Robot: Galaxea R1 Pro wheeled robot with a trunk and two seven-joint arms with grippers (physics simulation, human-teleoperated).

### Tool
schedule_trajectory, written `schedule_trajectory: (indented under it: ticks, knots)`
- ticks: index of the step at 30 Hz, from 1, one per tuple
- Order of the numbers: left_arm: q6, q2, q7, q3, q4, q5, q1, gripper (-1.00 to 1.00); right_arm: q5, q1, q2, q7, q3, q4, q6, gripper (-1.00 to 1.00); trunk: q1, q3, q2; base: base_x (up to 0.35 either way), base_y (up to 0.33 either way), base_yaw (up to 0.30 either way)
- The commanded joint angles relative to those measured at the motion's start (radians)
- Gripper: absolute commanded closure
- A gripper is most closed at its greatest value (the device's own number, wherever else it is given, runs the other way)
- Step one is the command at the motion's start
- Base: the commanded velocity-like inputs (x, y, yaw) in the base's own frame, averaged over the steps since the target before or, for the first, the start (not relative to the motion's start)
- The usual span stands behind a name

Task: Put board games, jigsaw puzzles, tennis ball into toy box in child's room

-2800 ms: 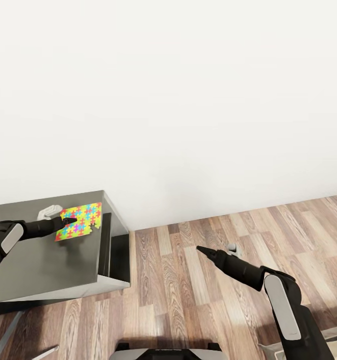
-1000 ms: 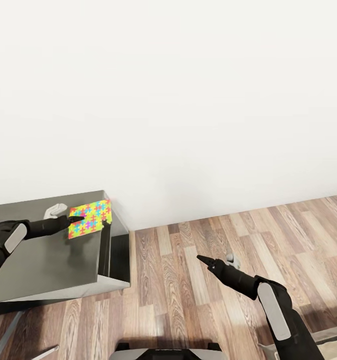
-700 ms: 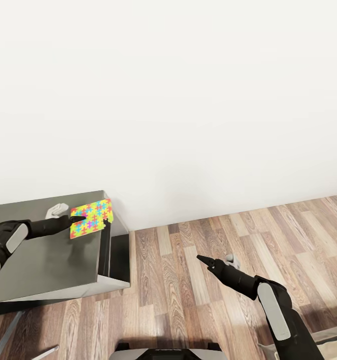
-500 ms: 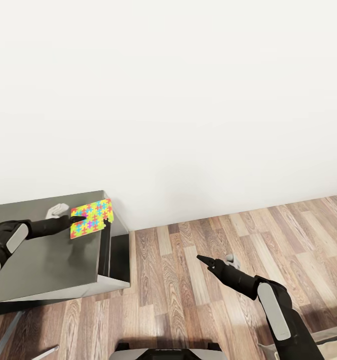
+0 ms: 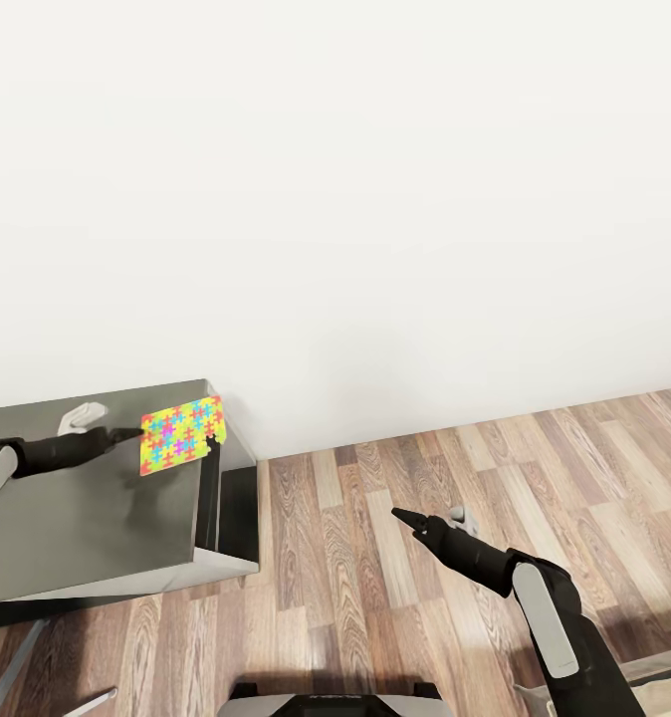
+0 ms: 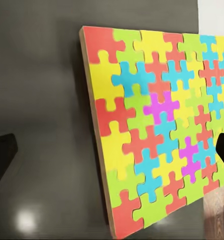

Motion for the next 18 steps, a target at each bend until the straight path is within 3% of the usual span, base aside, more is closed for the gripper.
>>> schedule_trajectory:
  ticks: [1, 6, 10, 12, 18]
  knots:
    - [0.006, 0.005, -0.008, -0.006, -0.001, 0.010, -0.001, -1.00, 0.003, -0.001, 0.000, 0.005, -0.002, -0.001, 0.006, -1.00, 0.001, -0.001, -0.002, 0.000, 0.000, 0.000]
    - [0.014, 0.034, -0.102, -0.007, -0.033, 0.012, -0.001, -1.00, 0.003, -0.001, 0.000, 0.005, -0.002, -0.001, 0.006, -1.00, 0.001, -0.001, -0.002, 0.000, 0.000, 0.000]
    - [0.036, 0.056, -0.214, -0.008, -0.045, 0.014, -0.001, -1.00, 0.003, -0.001, 0.000, 0.005, -0.002, -0.001, 0.006, -1.00, 0.001, -0.001, -0.002, 0.000, 0.000, 0.000]
    - [0.066, 0.063, -0.290, -0.009, -0.047, 0.013, -0.001, -1.00, 0.003, -0.001, 0.001, 0.005, -0.002, -0.001, 0.005, -1.00, 0.001, -0.001, -0.002, 0.000, 0.000, 0.000]
    - [0.130, 0.105, -0.616, -0.013, -0.048, 0.011, 0.004, -1.00, 0.003, -0.001, 0.002, 0.005, -0.002, -0.002, 0.004, -1.00, 0.001, -0.001, -0.002, 0.000, 0.000, 0.000]
